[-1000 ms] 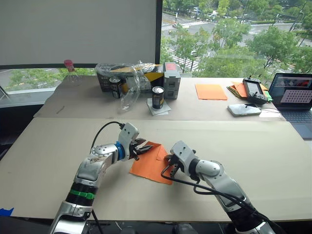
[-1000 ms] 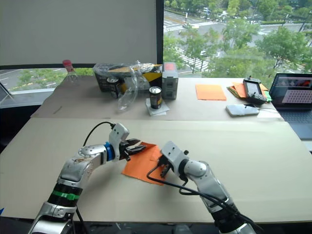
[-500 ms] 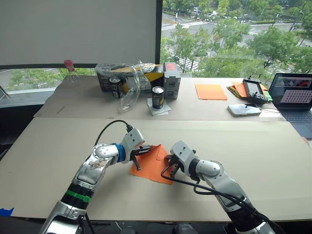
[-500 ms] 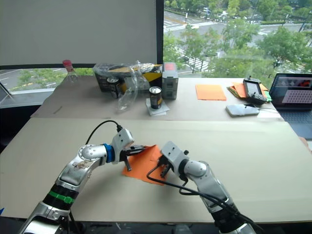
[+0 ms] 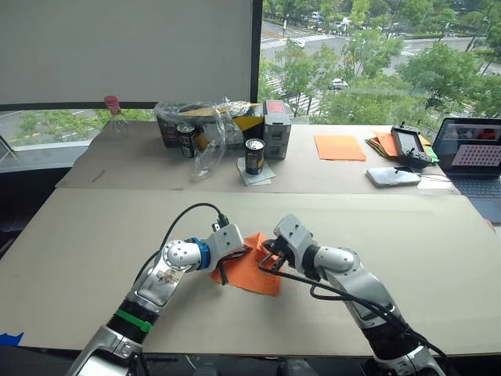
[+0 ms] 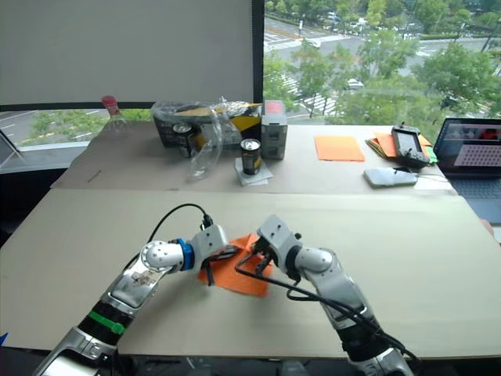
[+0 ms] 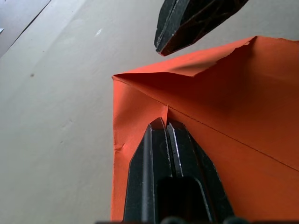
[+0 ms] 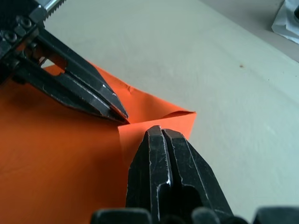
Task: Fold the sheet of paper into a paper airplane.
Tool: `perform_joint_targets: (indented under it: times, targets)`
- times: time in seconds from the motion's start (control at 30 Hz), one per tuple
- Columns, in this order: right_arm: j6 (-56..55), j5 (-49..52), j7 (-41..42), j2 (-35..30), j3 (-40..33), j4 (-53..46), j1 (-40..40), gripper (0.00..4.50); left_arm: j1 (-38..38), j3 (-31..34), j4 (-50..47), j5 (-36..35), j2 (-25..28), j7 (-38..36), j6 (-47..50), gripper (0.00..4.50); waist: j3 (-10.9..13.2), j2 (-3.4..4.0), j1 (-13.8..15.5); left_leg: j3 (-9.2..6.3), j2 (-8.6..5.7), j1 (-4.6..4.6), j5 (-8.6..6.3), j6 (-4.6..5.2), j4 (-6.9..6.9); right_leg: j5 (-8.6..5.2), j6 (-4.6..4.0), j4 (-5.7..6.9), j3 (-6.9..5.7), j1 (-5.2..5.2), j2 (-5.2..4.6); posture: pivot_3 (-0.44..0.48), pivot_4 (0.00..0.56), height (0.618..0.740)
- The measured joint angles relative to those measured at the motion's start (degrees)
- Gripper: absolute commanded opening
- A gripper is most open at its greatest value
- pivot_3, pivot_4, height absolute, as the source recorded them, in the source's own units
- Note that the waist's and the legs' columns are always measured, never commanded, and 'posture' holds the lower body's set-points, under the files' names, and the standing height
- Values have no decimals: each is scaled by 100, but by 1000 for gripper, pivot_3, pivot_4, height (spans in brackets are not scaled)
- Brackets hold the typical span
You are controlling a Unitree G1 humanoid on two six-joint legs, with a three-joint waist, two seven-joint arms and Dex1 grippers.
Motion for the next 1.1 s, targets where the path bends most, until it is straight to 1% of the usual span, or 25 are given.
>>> perform_joint_targets:
  times: [0.07,0.13,0.23,0.4,0.57,0.7,0.8,0.9,0.93,1.07,1.1]
  targets:
    - [-112,6,23,2,-17,207,-103,0,-3,-6,2,34,-14,0,-18,25,0,0,7,0,-1,-1,0,0,0,1,-1,-1,0,0,0,0,150,730]
    - [-211,31,39,34,-14,485,-183,0,-4,-9,0,83,-28,4,-21,25,0,0,7,1,-1,-1,0,0,0,12,-21,-1,0,0,-1,0,150,730]
    - [-479,19,65,141,20,1065,-466,0,-10,-10,3,125,-67,15,-10,25,0,1,4,1,-1,2,0,1,1,14,-23,4,0,0,0,0,150,730]
    - [-835,99,183,464,9,1677,-720,0,-20,-12,2,166,-108,7,0,25,0,1,10,1,-1,1,0,0,1,15,-24,2,0,0,-1,0,150,730]
    - [-1028,72,252,492,31,2007,-726,0,-29,-19,2,193,-110,-2,6,25,1,2,10,1,-2,0,0,0,1,15,-25,3,0,0,-2,0,150,730]
    - [-1135,-40,258,457,103,2025,-726,0,-29,-11,-1,194,-110,-6,29,25,0,3,8,1,-2,2,0,0,1,15,-25,5,0,0,-1,0,150,730]
    - [-1203,-74,263,457,124,2084,-722,0,-12,88,-82,24,-115,-132,259,25,0,3,-6,0,-1,2,0,0,1,15,-25,5,0,0,-1,0,150,730]
    - [-1262,-98,268,452,177,2146,-701,0,58,219,-104,-201,-83,-309,358,813,1,3,-30,0,0,2,0,2,0,15,-25,5,0,-2,0,0,150,730]
    - [-1269,-102,272,453,183,2149,-701,0,60,260,-102,-269,-75,-354,377,1211,1,3,-32,0,0,2,0,2,1,15,-25,5,0,-2,0,0,150,730]
    - [-1347,-132,286,452,200,2190,-704,0,-10,433,81,-431,-30,-468,383,2555,1,3,-35,0,0,2,0,2,1,15,-25,6,0,-2,1,0,150,730]
    - [-1351,-134,287,454,203,2192,-705,0,-63,501,178,-502,-32,-480,384,2762,1,3,-35,0,0,2,0,2,1,15,-25,7,0,-2,1,0,150,730]
